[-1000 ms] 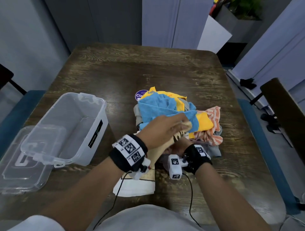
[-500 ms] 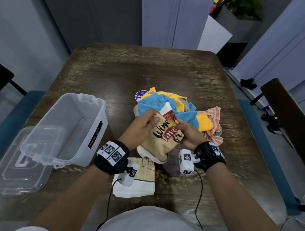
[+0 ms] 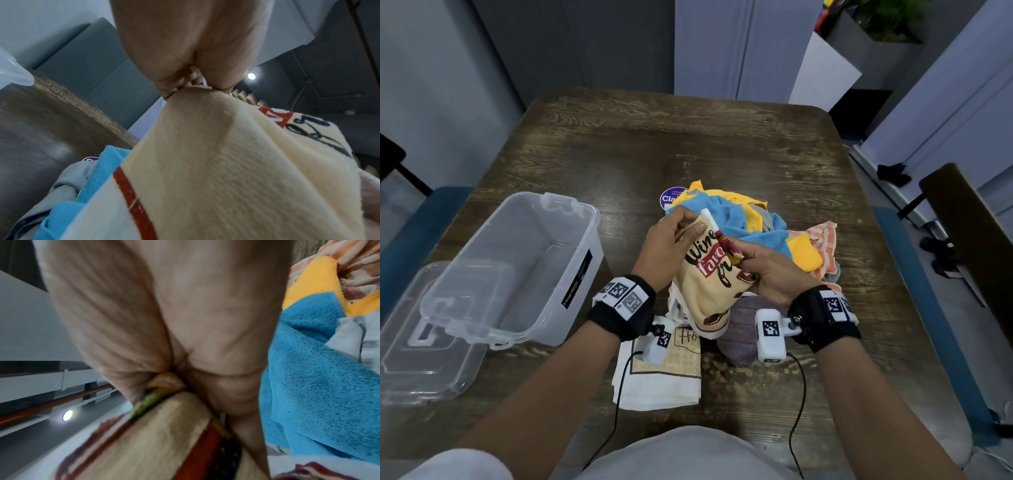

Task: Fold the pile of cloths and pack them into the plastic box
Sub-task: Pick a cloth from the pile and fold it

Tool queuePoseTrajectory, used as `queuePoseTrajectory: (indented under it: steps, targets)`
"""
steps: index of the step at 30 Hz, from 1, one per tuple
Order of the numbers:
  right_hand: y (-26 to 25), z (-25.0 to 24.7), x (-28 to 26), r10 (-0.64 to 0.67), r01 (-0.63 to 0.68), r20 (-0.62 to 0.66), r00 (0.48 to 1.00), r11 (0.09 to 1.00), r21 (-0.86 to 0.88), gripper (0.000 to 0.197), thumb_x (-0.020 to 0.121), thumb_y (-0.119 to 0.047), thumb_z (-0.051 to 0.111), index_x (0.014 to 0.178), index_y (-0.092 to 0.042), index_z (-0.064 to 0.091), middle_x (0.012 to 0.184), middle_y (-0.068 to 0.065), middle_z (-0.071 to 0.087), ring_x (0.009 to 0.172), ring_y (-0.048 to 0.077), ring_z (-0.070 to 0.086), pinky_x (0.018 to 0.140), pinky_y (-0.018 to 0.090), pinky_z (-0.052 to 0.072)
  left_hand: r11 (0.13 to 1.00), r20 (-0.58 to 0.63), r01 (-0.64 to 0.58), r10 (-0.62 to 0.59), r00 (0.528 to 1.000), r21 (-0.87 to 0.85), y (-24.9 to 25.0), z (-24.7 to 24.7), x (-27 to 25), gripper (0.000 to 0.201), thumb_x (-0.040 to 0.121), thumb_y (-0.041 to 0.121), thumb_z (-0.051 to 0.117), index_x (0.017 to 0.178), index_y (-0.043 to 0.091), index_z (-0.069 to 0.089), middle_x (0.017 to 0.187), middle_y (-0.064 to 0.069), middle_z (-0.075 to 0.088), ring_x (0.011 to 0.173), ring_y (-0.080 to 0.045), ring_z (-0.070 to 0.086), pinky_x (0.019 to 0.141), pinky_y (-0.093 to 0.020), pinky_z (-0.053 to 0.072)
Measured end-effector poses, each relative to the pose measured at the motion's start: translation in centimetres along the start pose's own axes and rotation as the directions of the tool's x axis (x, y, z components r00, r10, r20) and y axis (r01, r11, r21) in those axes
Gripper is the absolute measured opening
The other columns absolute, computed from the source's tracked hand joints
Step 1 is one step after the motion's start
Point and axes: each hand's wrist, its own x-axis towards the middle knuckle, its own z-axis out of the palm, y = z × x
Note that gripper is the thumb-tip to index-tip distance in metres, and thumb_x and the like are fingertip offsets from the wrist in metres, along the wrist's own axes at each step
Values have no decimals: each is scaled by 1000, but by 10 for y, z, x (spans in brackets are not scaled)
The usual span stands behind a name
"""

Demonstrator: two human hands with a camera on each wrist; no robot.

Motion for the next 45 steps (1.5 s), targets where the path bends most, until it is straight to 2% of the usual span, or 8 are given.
queuePoseTrajectory:
  steps: [14, 17, 21, 27, 30, 35, 40, 45]
  targets:
    - [0, 3, 0, 7, -5, 26, 1000, 996, -87, 69, 88, 22, 26, 136, -16, 57, 120, 4, 71, 106, 14, 69, 79, 24, 58, 998, 96, -23, 18, 995, 54, -9, 0, 5, 26, 106, 31, 45, 122, 20, 63, 99, 4, 61, 93, -5, 61, 80, -16, 46]
    - [-5, 3, -2, 0, 3, 30, 1000, 994, -108, 68, 88, 23, 26, 131, -18, 60, 115, 2, 73, 102, 12, 70, 78, 23, 58, 992, 81, -31, 21, 996, 122, -9, 3, 7, 17, 106, 31, 44, 102, 21, 58, 100, 10, 54, 95, -2, 54, 84, -21, 42]
    - [-10, 5, -4, -110, 105, -17, 994, 975, -198, 60, 95, 15, 40, 134, -27, 57, 117, 3, 72, 108, 18, 68, 85, 31, 57, 1000, -1, -23, 23, 1000, -19, -9, 3, 10, 20, 104, 41, 46, 105, 22, 53, 103, -4, 65, 95, -20, 65, 82, -40, 55]
    - [-11, 10, -8, -471, 356, -65, 879, 742, -568, 27, 98, -17, 65, 118, -24, 48, 125, 5, 57, 102, 31, 68, 92, 44, 57, 999, -190, -48, 47, 981, -2, 5, -5, 20, 24, 106, 39, 42, 107, 16, 49, 94, -4, 66, 82, -13, 64, 72, -34, 54]
    - [-13, 15, -9, -475, 321, 24, 879, 555, -768, 23, 92, -36, 70, 107, -22, 59, 108, -4, 62, 101, 14, 64, 91, 30, 53, 999, -232, -51, 47, 972, -11, 10, -8, 23, 24, 108, 34, 41, 110, 12, 49, 92, -3, 65, 78, -4, 61, 68, -22, 50]
    - [-12, 14, 1, -455, 182, 13, 890, 331, -926, 31, 95, -44, 63, 97, -14, 65, 93, -3, 63, 89, 10, 58, 81, 33, 49, 995, -292, -80, 95, 952, 60, 14, -12, 21, 20, 109, 32, 38, 106, 14, 47, 87, 4, 61, 73, 4, 57, 64, -13, 44]
    - [-31, 12, -14, -428, 225, 17, 904, 442, -868, 13, 98, -33, 64, 86, -30, 64, 71, -20, 64, 67, -1, 58, 61, 16, 40, 944, -276, -33, 129, 952, 328, 0, -18, 12, 27, 109, 34, 34, 117, 12, 47, 82, 8, 56, 73, -12, 58, 66, -33, 47]
    - [-28, 15, -3, -529, 339, -101, 843, 667, -663, 19, 94, -31, 67, 92, -14, 59, 91, 8, 67, 88, 25, 64, 78, 48, 52, 954, -348, 10, 100, 932, 301, 2, -13, 7, 29, 109, 38, 31, 125, 17, 44, 78, 11, 59, 67, -5, 60, 56, -28, 44]
